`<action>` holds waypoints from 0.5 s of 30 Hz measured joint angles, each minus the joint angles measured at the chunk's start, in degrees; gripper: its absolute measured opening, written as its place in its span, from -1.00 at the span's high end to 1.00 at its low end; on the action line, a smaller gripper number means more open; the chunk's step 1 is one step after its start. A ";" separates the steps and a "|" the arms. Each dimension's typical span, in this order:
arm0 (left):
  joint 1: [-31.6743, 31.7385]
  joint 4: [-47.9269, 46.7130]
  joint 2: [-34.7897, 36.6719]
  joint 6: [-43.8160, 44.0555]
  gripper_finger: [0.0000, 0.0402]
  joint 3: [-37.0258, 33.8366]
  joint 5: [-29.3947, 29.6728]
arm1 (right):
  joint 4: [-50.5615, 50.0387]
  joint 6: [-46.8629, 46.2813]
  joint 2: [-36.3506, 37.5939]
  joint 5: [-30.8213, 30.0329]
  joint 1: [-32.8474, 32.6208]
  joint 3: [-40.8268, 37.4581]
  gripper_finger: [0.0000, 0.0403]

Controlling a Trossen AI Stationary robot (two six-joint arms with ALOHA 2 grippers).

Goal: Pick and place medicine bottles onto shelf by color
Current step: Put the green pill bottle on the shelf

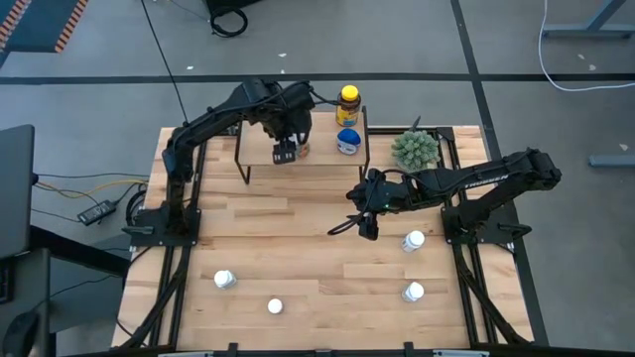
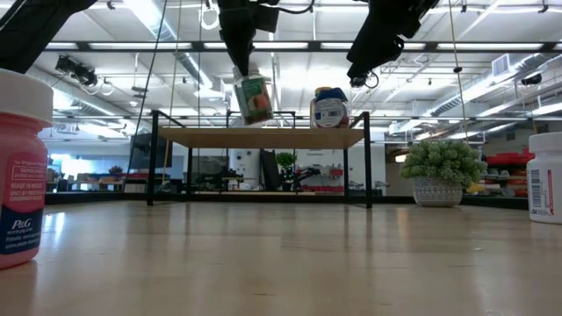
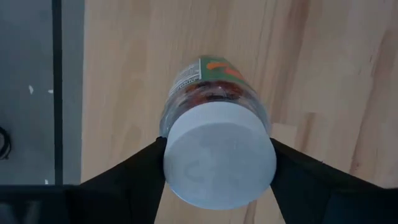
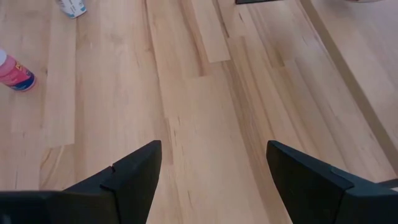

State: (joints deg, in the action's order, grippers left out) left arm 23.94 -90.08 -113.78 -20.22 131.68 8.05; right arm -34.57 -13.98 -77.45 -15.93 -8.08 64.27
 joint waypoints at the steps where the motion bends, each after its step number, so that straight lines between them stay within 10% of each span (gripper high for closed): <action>1: 0.01 0.02 0.00 -0.45 -0.26 0.00 -0.09 | -0.02 0.02 0.00 -0.12 0.00 0.00 -0.48; 15: 2.82 0.04 0.04 0.81 -0.21 0.02 1.19 | -0.02 0.04 0.00 -0.12 0.00 0.00 -0.48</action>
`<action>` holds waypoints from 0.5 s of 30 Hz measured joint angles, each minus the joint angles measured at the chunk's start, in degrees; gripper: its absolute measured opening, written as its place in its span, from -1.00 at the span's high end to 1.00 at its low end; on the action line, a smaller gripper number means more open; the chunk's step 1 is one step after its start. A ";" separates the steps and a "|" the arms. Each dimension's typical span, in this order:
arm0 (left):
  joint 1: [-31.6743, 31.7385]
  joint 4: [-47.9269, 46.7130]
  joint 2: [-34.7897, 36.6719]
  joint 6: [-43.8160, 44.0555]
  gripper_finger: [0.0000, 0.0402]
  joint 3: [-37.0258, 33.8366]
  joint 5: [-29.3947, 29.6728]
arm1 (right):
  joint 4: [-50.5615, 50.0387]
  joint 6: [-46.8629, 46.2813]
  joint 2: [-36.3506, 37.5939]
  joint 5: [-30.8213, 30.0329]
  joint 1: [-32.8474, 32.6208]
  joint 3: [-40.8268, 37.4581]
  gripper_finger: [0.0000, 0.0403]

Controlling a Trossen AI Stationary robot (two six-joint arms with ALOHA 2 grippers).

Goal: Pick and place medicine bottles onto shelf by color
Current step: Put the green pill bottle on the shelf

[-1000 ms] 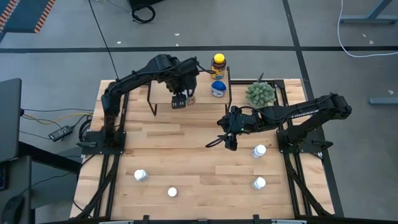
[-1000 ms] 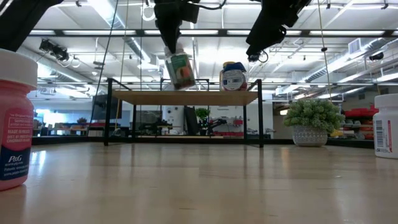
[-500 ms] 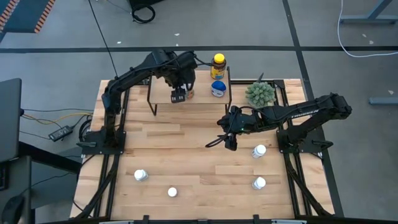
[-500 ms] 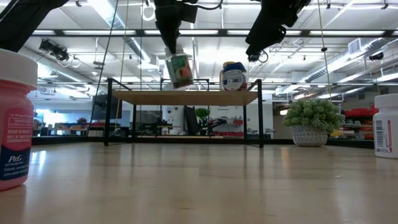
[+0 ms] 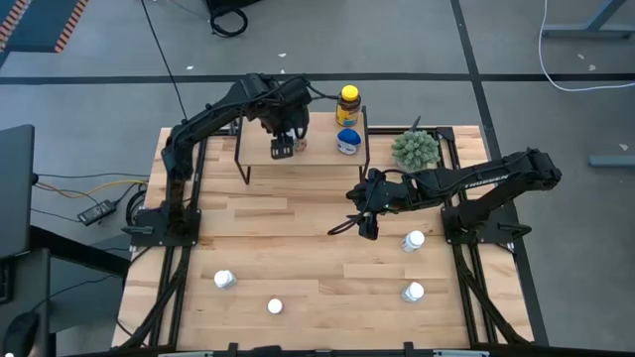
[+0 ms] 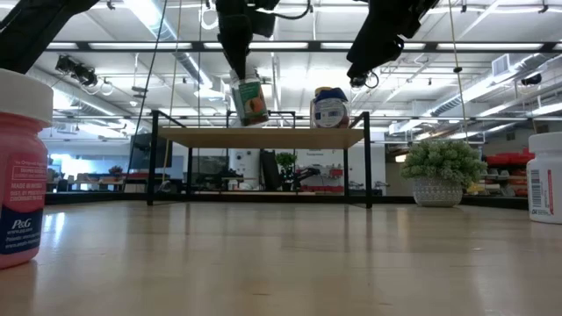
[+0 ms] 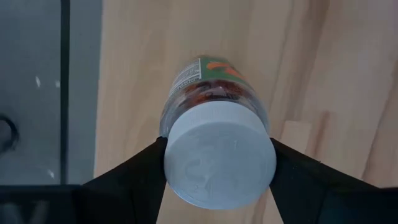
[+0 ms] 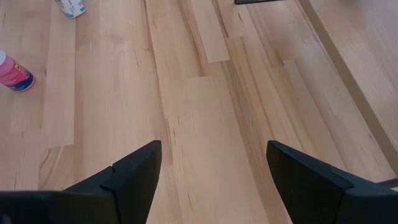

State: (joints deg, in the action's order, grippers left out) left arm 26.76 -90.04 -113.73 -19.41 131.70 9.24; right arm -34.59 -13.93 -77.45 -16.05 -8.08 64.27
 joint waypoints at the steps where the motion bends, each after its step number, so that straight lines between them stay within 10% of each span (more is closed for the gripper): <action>1: 0.68 0.00 0.05 1.42 -0.21 0.00 -0.02 | 0.00 0.00 0.00 0.00 0.00 0.00 -0.48; 15: 9.64 0.01 4.71 15.40 -0.22 0.04 -7.95 | 0.32 0.48 0.00 0.00 0.00 0.00 -0.48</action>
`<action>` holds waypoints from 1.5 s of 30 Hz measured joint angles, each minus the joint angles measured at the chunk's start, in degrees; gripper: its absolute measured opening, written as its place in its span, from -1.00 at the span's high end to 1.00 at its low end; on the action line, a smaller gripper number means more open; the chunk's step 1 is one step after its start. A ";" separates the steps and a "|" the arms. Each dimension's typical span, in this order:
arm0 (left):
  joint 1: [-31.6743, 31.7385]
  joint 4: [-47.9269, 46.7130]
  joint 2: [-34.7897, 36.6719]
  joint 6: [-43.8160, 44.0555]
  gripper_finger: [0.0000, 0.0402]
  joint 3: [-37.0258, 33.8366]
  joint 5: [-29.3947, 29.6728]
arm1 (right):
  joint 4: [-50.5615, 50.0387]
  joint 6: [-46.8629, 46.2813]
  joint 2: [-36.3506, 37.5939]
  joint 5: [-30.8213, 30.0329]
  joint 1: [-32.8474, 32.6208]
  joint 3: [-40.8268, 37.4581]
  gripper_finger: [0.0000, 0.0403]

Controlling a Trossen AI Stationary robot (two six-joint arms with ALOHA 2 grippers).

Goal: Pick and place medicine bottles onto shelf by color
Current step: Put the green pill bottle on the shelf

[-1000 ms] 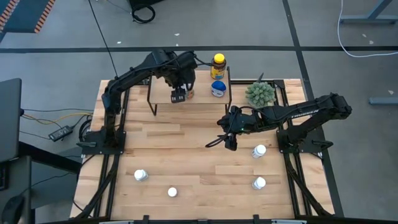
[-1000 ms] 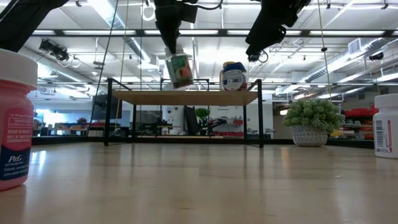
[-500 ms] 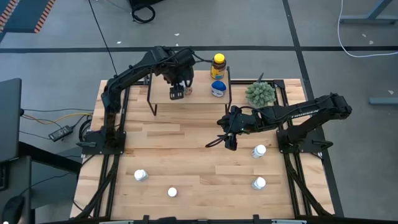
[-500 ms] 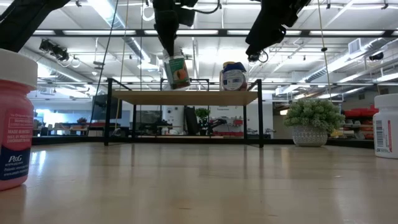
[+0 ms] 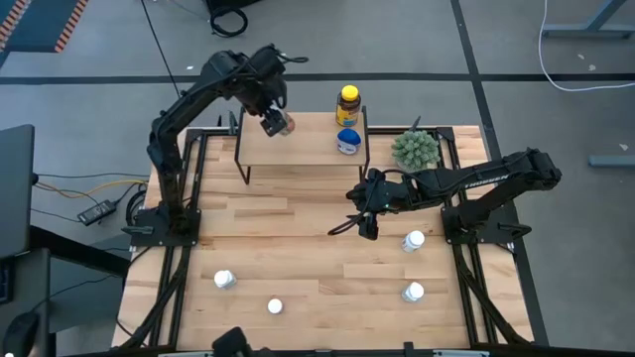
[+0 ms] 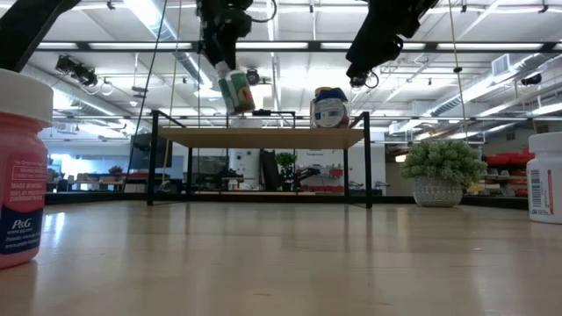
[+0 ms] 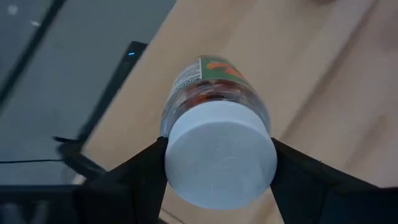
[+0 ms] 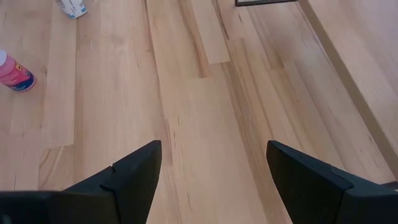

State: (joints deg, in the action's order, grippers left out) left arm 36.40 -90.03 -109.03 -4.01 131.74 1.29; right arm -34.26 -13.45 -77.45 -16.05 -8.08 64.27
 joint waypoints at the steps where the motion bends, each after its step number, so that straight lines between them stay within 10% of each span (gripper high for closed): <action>1: 0.18 0.01 0.38 0.43 -0.23 0.00 -0.75 | 0.02 0.02 0.00 0.00 0.02 0.00 -0.48; 14: -1.38 0.06 1.59 3.50 -0.23 -0.32 -1.12 | 0.24 -0.46 0.00 0.00 0.06 0.00 -0.48; 29: -4.20 -0.06 19.14 2.40 -0.23 -20.69 -0.26 | 3.38 -0.49 0.00 0.00 0.02 0.00 -0.48; 45: -1.48 0.08 15.01 -1.06 -0.26 -25.03 1.50 | 5.97 0.15 0.00 0.00 0.02 0.00 -0.48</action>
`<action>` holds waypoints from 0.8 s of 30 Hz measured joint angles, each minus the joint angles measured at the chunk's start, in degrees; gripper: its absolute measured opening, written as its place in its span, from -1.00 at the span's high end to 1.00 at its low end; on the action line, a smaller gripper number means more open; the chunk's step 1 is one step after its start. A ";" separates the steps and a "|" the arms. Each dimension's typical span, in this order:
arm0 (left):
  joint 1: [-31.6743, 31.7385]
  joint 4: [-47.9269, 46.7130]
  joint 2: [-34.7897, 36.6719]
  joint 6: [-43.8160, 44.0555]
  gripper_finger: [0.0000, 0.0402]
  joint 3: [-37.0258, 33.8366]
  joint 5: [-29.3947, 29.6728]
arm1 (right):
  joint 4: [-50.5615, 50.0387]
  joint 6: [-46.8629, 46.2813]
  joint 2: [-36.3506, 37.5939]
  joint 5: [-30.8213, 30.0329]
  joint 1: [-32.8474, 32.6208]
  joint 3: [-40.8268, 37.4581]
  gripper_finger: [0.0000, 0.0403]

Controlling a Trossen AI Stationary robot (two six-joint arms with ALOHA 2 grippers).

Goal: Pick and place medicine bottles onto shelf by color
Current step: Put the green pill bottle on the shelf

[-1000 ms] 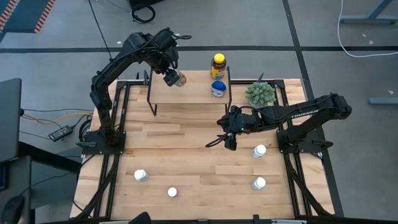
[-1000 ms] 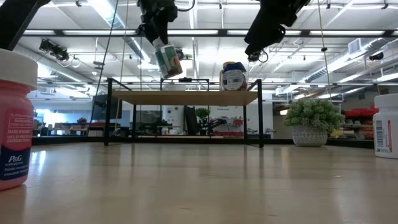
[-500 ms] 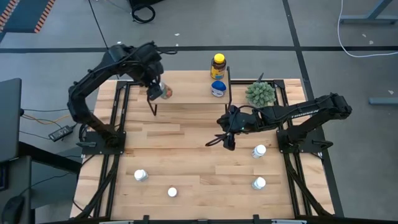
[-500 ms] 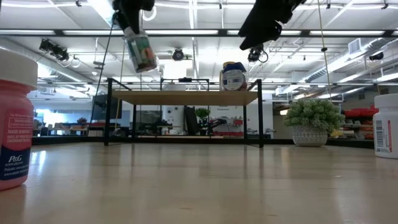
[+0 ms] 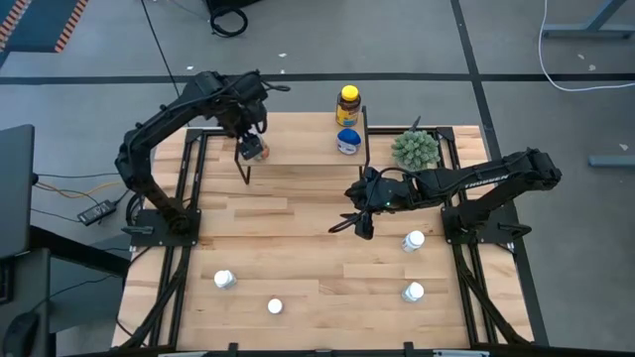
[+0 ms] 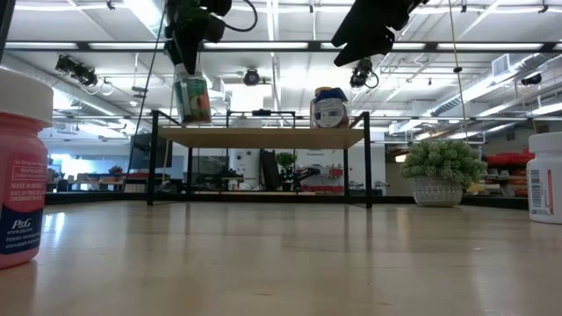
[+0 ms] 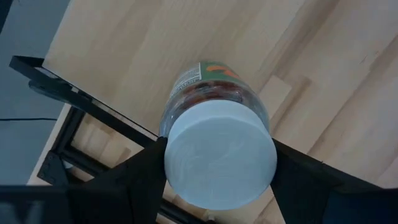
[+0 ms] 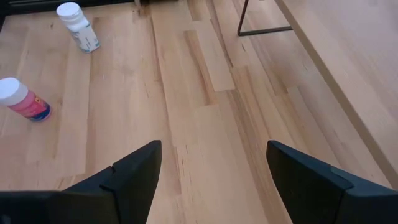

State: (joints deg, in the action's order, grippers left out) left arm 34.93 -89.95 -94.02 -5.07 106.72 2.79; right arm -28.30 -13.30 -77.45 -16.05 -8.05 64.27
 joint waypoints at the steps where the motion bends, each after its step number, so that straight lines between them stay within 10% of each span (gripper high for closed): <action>1: 0.06 -0.02 -0.08 -0.19 -0.26 0.00 0.00 | -0.02 -0.07 0.00 0.02 0.00 0.00 -0.48; 24: 0.27 0.28 -0.08 -0.55 -0.51 0.00 6.44 | -0.04 -0.24 0.00 0.02 0.00 0.00 -0.48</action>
State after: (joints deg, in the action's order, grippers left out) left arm 35.20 -89.67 -94.11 -5.62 106.72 9.22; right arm -28.34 -13.54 -77.45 -16.03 -8.05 64.27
